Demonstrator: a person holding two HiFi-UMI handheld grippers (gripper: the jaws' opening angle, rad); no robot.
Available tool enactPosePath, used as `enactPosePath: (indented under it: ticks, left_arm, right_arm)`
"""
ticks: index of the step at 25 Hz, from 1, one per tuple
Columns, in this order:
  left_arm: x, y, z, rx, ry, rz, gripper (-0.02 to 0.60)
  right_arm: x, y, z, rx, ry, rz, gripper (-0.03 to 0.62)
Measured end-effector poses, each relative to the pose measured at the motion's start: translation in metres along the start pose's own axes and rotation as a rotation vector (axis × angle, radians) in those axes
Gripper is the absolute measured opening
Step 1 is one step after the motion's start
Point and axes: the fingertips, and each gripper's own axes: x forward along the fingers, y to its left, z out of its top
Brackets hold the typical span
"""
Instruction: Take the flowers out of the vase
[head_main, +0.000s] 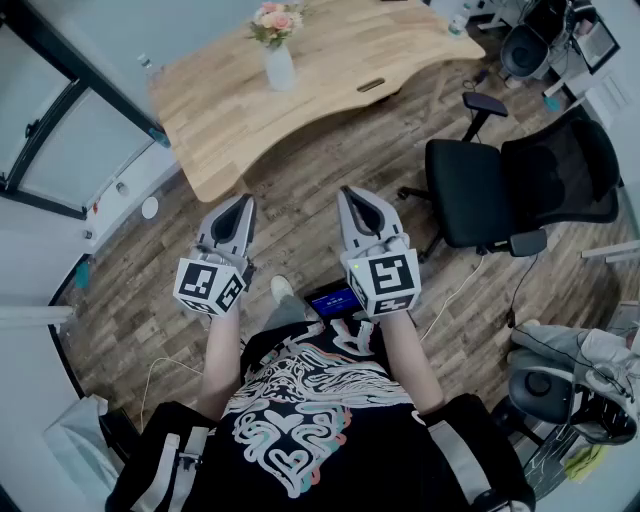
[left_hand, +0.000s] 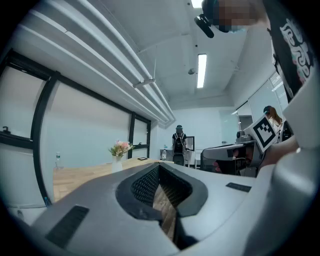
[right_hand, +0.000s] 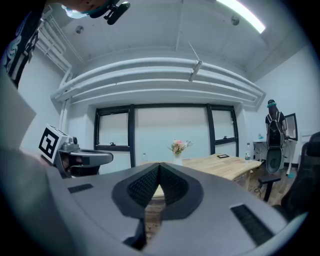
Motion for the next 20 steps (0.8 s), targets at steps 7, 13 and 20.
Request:
enactPosePath:
  ticks: [7,13,20]
  left_arm:
    - [0.008,-0.002,-0.001,-0.002,-0.005,0.006,0.003]
    - [0.011,-0.009,0.001,0.006,-0.002,0.01,0.003]
    - [0.02,-0.007,-0.006,-0.016,-0.007,0.019,0.003]
  right_arm:
    - [0.001,-0.01,-0.002,-0.004,0.001,0.004,0.005]
    - [-0.005,-0.018,-0.002,0.021,-0.008,0.005,0.005]
    - [-0.002,-0.029,-0.011,0.041,-0.007,-0.003,0.005]
